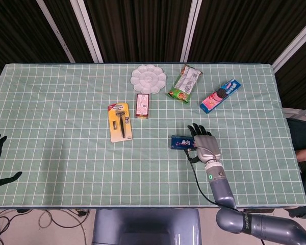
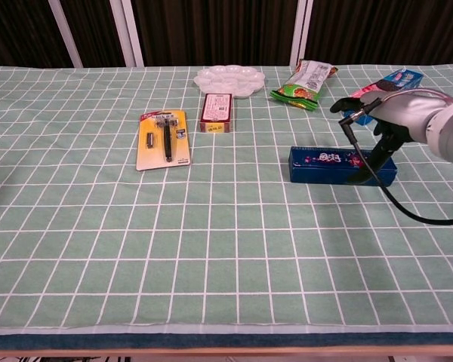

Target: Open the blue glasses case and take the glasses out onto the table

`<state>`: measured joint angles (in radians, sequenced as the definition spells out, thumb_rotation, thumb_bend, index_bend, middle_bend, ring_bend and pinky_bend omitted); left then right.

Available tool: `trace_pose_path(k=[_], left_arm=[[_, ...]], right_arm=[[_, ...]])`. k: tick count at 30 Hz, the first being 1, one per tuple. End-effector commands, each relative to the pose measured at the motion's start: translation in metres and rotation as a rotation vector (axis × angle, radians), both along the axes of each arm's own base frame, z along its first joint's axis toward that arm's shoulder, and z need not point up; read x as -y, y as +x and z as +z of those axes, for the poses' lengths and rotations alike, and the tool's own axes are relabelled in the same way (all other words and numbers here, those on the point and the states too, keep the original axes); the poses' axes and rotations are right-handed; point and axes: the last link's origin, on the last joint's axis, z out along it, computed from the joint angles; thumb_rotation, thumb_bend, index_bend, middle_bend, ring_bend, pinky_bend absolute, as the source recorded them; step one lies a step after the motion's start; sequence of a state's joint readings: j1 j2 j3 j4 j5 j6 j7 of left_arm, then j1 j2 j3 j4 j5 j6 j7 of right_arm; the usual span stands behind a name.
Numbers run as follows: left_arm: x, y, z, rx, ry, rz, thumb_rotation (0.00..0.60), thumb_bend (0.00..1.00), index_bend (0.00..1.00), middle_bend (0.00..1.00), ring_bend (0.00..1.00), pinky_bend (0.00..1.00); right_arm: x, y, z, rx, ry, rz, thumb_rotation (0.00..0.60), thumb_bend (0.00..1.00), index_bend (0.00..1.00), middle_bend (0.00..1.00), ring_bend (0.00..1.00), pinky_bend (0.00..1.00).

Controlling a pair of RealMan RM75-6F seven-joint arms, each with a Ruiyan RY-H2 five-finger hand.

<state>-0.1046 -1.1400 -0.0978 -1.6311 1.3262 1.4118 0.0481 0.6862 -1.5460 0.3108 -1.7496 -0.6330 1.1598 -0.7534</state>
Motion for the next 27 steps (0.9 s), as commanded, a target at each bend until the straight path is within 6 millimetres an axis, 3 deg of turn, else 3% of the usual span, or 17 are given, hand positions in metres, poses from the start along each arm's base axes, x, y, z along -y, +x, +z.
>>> trace_pose_path(k=[1, 12, 22, 27], left_arm=[[0.000, 0.000, 0.000, 0.001, -0.004, 0.001, 0.600, 0.04, 0.00, 0.00, 0.00, 0.00], [-0.001, -0.001, 0.001, 0.011, -0.009, 0.008, 0.600, 0.04, 0.00, 0.00, 0.00, 0.00], [-0.002, -0.002, 0.002, 0.016, -0.008, 0.013, 0.600, 0.04, 0.00, 0.00, 0.00, 0.00], [-0.002, -0.002, 0.002, 0.018, -0.008, 0.016, 0.600, 0.04, 0.00, 0.00, 0.00, 0.00]], right_arm=[[0.005, 0.004, -0.008, -0.007, 0.015, -0.019, 0.600, 0.26, 0.11, 0.00, 0.00, 0.21], [0.013, 0.014, -0.028, -0.019, 0.044, -0.038, 0.600, 0.34, 0.24, 0.00, 0.00, 0.21], [0.020, 0.015, -0.036, -0.019, 0.042, -0.051, 0.600, 0.34, 0.25, 0.00, 0.00, 0.21], [0.021, 0.017, -0.039, -0.018, 0.046, -0.047, 0.600, 0.39, 0.25, 0.00, 0.00, 0.21]])
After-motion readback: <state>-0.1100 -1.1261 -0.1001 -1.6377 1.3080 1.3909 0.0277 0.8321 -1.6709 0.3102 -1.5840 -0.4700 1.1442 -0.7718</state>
